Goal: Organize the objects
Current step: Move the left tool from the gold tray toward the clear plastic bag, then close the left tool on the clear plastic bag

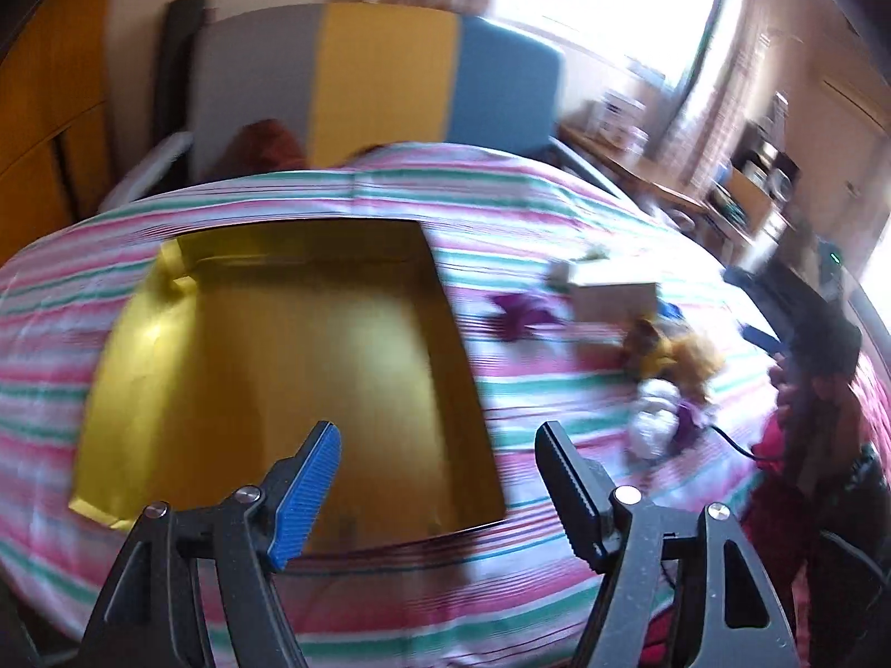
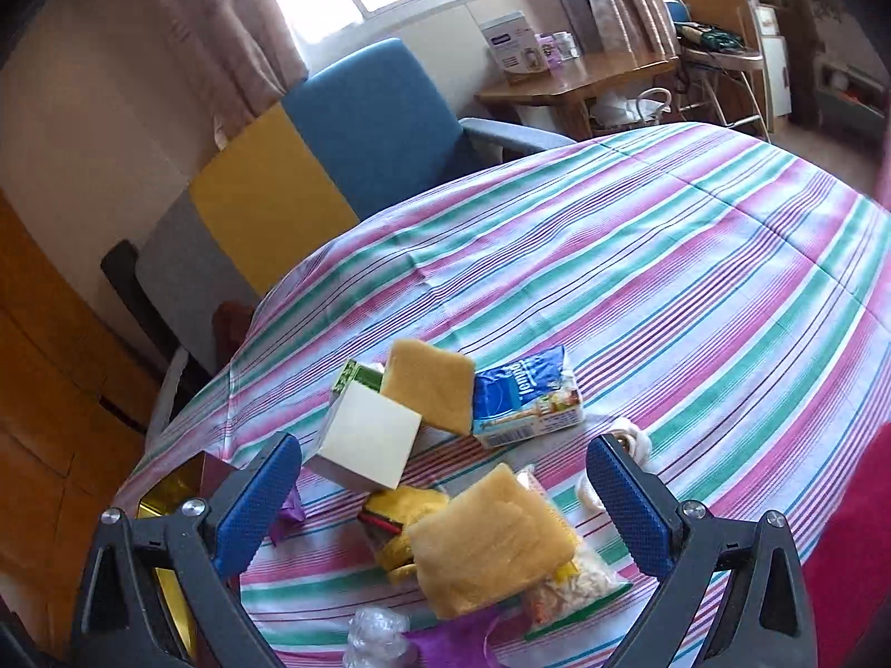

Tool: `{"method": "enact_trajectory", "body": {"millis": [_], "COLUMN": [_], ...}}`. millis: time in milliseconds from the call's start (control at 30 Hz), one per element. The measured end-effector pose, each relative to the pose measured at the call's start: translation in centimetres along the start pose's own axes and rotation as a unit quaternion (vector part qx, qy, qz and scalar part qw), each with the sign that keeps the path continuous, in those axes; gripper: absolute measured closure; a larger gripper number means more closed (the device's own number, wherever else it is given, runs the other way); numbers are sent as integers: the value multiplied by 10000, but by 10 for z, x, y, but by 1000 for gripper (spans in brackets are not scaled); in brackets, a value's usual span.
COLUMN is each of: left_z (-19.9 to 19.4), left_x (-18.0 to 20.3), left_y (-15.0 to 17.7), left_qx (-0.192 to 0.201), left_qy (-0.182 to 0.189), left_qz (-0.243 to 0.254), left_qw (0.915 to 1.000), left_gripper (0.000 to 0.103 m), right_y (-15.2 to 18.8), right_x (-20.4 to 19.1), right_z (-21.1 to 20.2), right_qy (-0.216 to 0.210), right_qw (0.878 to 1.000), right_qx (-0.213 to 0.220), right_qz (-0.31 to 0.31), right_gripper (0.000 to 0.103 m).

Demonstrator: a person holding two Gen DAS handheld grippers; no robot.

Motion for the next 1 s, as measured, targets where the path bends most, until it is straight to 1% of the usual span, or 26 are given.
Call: {"method": "enact_trajectory", "body": {"millis": [133, 200, 233, 300, 367, 433, 567, 667, 767, 833, 867, 900, 1000], "left_z": [12, 22, 29, 43, 60, 74, 95, 111, 127, 138, 142, 145, 138], "left_x": [54, 83, 99, 116, 131, 142, 160, 175, 187, 193, 195, 195, 188], "left_y": [-13, -16, -16, -17, -17, -16, -12, -11, -7, -3, 0, 3, 8], "left_qx": [-29, -78, -101, -243, -463, -621, -807, -980, -1211, -1301, -1358, -1384, -1253], "left_qy": [453, 690, 813, 887, 1085, 1187, 1277, 1393, 1498, 1486, 1474, 1475, 1580], "left_qz": [561, 930, 1167, 1370, 1392, 1405, 1583, 1718, 1737, 1757, 1754, 1740, 1645], "left_qw": [9974, 9932, 9898, 9863, 9832, 9810, 9758, 9703, 9658, 9644, 9639, 9638, 9655], "left_gripper": [31, 31, 32, 42, 43, 43, 47, 49, 53, 57, 66, 66, 67], "right_y": [2, 3, 2, 2, 2, 3, 6, 7, 8, 8, 8, 8, 8], "right_x": [6, 6, 6, 7, 7, 7, 6, 7, 9, 11, 11, 12, 12], "right_z": [4, 5, 5, 5, 8, 10, 14, 17, 20, 21, 22, 22, 23], "right_qy": [-185, -211, -236, -282, -338, -368, -370, -308, -247, -215, -220, -215, -132], "right_qw": [9992, 9992, 9991, 9989, 9987, 9985, 9982, 9981, 9979, 9977, 9976, 9975, 9976], "right_qx": [-105, -103, -106, -111, -174, -251, -383, -481, -552, -585, -594, -608, -618], "right_qz": [334, 337, 338, 345, 338, 318, 262, 239, 250, 275, 289, 304, 275], "right_gripper": [0, 0, 0, 0, 0, 0, 0, 0, 0, 0, 0, 0, 0]}}
Point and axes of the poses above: each gripper's, at about its wrist camera, not at the fingertips, and z roughly the way its jaws point, x to its right, y to its underside, the point moved 3 cm from there along z, roughly the way its jaws point, and after that the axes turned 9 degrees about -y, right-handed, at the moved point
